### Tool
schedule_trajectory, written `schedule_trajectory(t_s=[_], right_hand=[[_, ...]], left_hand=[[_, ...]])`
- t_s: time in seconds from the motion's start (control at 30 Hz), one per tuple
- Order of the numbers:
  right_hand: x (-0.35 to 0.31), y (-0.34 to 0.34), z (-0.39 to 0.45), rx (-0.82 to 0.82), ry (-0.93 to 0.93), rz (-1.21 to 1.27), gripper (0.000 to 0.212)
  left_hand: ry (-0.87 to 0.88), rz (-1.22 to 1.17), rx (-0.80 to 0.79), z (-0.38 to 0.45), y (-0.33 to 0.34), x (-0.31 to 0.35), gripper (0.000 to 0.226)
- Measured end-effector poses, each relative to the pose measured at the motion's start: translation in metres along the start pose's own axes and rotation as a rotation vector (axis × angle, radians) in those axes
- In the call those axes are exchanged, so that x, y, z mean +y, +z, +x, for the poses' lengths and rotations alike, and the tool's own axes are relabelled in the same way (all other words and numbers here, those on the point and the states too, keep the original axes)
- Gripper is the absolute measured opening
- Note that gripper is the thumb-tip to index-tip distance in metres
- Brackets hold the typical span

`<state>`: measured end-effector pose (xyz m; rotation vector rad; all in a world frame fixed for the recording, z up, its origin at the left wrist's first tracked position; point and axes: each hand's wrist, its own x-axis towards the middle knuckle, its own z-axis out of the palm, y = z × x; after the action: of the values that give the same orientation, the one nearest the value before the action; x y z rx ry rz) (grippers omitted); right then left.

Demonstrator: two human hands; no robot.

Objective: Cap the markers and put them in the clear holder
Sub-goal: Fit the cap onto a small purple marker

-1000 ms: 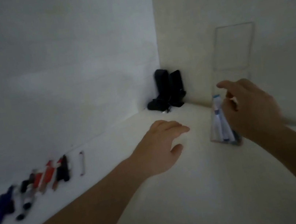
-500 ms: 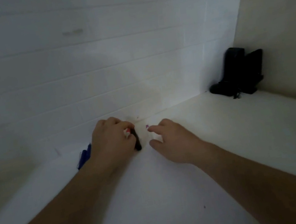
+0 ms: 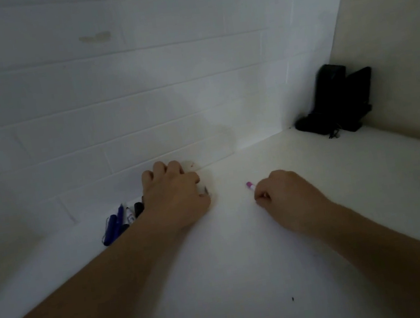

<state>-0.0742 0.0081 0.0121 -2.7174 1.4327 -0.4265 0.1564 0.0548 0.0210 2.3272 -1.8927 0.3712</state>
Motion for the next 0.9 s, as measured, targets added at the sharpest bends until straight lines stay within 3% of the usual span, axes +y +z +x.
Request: schedule_trajectory(t_s=[0.2,0.43,0.63,0.73,0.8,0.9], right_hand=[[0.032,0.0,-0.019,0.089,0.106,0.109,0.02],[0.051,-0.011,-0.027,0.148,0.206,0.259,0.021],[0.051,-0.007,-0.024,0.205,0.244,0.419,0.016],[0.05,-0.004,-0.022,0.206,0.24,0.521,0.026],[0.05,-0.004,-0.019,0.178,0.203,0.498,0.028],[0.045,-0.006,-0.021,0.192,0.179,0.499,0.012]], left_hand=[[0.044,-0.024,-0.008,0.005,-0.004,0.022,0.054],[0.103,0.026,0.007,0.006,-0.004,0.059,0.025],[0.135,-0.377,-0.046,-0.003,0.005,0.066,0.008],[0.167,-0.551,0.001,-0.017,0.014,0.07,0.028],[0.156,-0.657,0.049,-0.02,0.013,0.071,0.027],[0.104,-0.814,0.059,-0.02,0.008,0.069,0.019]])
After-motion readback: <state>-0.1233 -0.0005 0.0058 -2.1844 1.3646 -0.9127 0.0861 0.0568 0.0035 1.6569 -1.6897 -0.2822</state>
